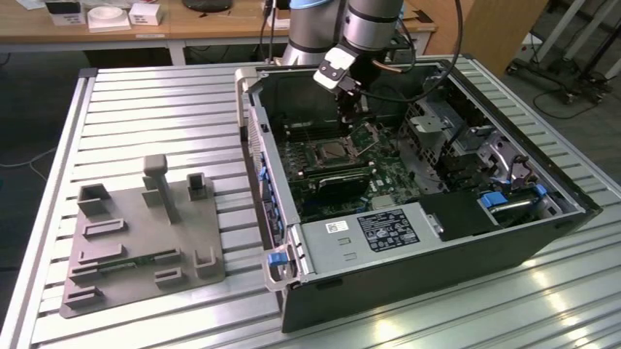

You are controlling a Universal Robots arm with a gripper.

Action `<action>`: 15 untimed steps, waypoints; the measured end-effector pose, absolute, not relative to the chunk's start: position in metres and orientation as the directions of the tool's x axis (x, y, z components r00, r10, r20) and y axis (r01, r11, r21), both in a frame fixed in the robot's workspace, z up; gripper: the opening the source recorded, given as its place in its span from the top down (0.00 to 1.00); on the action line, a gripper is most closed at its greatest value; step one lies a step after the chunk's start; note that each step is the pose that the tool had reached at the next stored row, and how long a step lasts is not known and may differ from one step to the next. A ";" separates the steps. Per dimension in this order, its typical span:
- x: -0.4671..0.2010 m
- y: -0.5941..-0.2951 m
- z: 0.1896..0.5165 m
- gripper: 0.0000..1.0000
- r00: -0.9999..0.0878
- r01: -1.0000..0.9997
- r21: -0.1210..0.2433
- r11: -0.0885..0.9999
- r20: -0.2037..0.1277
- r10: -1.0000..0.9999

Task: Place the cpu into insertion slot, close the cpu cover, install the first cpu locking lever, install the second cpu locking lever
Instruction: 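Close the cpu cover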

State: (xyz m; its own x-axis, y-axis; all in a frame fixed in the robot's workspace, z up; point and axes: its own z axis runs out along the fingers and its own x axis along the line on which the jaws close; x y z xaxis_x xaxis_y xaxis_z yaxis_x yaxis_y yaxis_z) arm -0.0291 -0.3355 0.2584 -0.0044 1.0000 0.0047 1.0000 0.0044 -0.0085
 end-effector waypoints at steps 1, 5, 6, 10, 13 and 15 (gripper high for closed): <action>-0.029 -0.336 0.259 0.89 -0.004 1.000 -0.008 0.004 0.005 1.000; -0.027 -0.336 0.261 0.89 -0.004 1.000 -0.008 0.005 0.005 1.000; -0.026 -0.336 0.261 0.89 -0.004 1.000 -0.008 0.004 0.005 1.000; -0.020 -0.336 0.261 0.89 -0.004 1.000 -0.008 0.004 0.005 1.000; -0.019 -0.336 0.263 0.89 -0.004 1.000 -0.008 0.004 0.005 1.000; -0.019 -0.336 0.266 0.89 -0.004 1.000 -0.008 0.004 0.005 1.000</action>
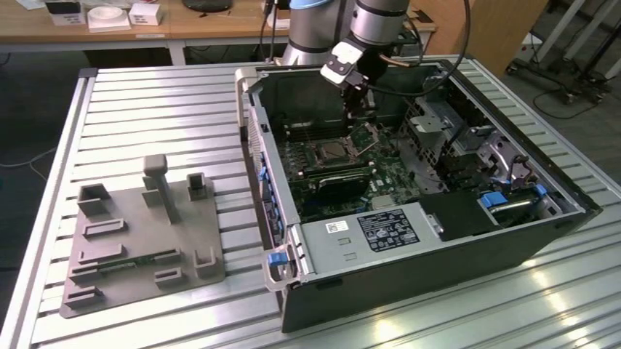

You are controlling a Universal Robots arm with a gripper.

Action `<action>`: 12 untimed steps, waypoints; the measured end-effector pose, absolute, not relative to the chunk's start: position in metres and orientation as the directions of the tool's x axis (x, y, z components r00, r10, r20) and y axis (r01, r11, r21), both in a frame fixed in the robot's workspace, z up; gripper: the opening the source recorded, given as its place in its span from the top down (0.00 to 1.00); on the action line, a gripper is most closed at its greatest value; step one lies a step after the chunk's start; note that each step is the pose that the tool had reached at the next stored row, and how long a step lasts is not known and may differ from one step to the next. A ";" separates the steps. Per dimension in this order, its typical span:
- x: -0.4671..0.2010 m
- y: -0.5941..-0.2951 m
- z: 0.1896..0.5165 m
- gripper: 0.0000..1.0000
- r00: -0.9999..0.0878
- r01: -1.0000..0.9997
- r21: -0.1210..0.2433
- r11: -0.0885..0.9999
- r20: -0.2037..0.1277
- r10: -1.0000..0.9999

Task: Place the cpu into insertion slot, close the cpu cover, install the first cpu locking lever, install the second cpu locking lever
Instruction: 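Close the cpu cover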

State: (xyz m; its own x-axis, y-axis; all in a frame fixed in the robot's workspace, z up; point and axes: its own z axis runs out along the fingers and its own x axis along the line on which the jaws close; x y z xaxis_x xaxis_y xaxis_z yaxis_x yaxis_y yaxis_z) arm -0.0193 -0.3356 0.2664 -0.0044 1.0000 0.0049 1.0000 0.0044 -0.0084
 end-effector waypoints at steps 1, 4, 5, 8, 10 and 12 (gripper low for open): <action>-0.019 -0.336 0.267 0.89 -0.004 1.000 -0.008 0.004 0.005 1.000; -0.017 -0.336 0.267 0.89 -0.004 1.000 -0.008 0.004 0.005 1.000; -0.015 -0.336 0.267 0.89 -0.004 1.000 -0.008 0.004 0.005 1.000; -0.009 -0.336 0.267 0.89 -0.004 1.000 -0.008 0.004 0.005 1.000; -0.005 -0.336 0.267 0.89 -0.004 1.000 -0.008 0.004 0.005 1.000; -0.001 -0.336 0.267 0.89 -0.004 1.000 -0.008 0.004 0.005 1.000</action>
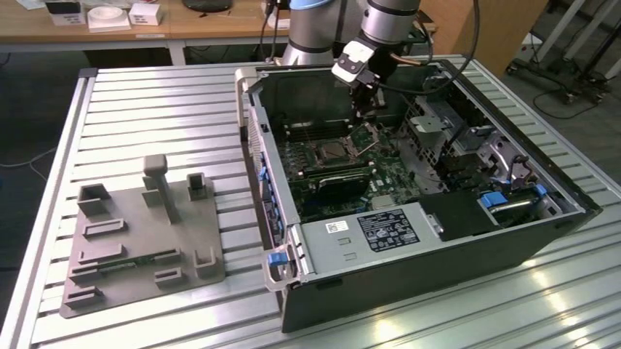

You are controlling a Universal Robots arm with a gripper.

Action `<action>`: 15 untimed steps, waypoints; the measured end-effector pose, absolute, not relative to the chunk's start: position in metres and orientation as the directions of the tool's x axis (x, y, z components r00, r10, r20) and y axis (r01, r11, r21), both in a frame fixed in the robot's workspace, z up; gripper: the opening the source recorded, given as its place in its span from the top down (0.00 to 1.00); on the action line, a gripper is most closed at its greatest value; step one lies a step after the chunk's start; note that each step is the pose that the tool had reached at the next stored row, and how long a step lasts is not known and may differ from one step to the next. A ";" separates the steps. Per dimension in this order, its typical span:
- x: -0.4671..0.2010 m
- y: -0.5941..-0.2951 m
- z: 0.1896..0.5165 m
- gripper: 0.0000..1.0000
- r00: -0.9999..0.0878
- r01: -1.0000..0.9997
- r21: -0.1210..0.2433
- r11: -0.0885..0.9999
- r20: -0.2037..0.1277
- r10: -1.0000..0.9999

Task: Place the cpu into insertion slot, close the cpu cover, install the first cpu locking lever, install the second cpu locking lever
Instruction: 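Close the cpu cover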

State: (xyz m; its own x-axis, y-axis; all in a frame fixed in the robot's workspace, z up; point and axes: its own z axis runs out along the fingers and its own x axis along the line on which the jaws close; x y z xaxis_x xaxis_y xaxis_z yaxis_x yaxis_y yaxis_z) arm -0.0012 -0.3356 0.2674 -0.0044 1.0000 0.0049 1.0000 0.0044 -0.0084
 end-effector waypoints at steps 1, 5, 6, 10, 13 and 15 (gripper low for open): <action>0.001 -0.336 0.267 0.89 -0.004 1.000 -0.008 0.004 0.005 1.000; 0.007 -0.336 0.267 0.89 -0.004 1.000 -0.008 0.004 0.005 1.000; 0.008 -0.336 0.267 0.89 -0.004 1.000 -0.008 0.004 0.005 1.000; 0.012 -0.336 0.267 0.89 -0.004 1.000 -0.008 0.004 0.005 1.000; 0.013 -0.336 0.267 0.89 -0.004 1.000 -0.008 0.004 0.005 1.000; 0.013 -0.336 0.268 0.89 -0.004 1.000 -0.008 0.004 0.005 1.000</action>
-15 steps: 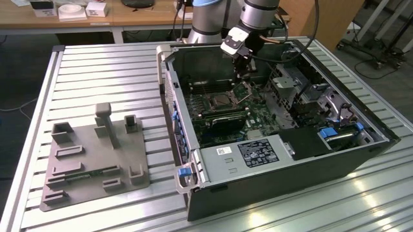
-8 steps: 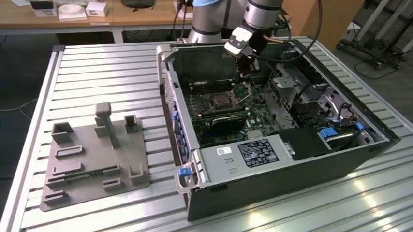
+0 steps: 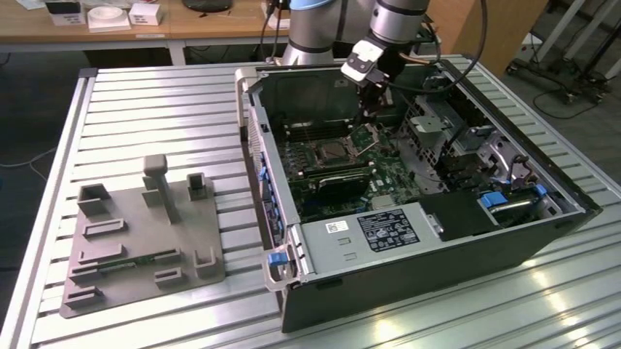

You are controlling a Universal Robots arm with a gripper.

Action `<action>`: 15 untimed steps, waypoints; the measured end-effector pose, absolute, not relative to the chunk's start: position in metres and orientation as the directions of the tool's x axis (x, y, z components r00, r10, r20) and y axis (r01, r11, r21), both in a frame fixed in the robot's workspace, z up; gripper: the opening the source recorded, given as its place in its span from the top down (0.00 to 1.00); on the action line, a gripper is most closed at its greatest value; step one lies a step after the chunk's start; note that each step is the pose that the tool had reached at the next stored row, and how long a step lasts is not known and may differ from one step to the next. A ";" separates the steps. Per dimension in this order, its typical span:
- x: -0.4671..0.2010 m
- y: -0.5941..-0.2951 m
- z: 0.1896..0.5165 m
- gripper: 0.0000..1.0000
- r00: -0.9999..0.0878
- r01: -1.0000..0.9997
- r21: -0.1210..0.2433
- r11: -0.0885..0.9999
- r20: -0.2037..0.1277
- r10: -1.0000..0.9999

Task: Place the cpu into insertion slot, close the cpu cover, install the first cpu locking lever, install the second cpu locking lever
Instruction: 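Close the cpu cover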

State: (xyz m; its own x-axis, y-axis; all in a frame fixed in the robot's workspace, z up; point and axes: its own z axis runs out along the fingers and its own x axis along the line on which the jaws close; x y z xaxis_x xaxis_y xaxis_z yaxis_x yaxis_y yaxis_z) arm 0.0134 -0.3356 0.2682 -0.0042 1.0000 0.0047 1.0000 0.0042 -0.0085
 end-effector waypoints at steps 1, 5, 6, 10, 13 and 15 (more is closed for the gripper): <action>0.014 -0.336 0.269 0.89 -0.004 1.000 -0.008 0.004 0.005 1.000; 0.014 -0.336 0.273 0.89 -0.004 1.000 -0.008 0.005 0.005 1.000; 0.015 -0.336 0.273 0.89 -0.004 1.000 -0.008 0.004 0.005 1.000; 0.020 -0.336 0.274 0.89 -0.004 1.000 -0.008 0.004 0.005 1.000; 0.025 -0.336 0.274 0.89 -0.004 1.000 -0.008 0.004 0.005 1.000; 0.030 -0.336 0.274 0.89 -0.004 1.000 -0.008 0.004 0.005 1.000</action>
State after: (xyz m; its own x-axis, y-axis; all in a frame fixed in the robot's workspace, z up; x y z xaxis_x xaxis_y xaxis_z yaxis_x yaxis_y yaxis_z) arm 0.0300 -0.3356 0.2737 -0.0044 1.0000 0.0050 1.0000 0.0044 -0.0084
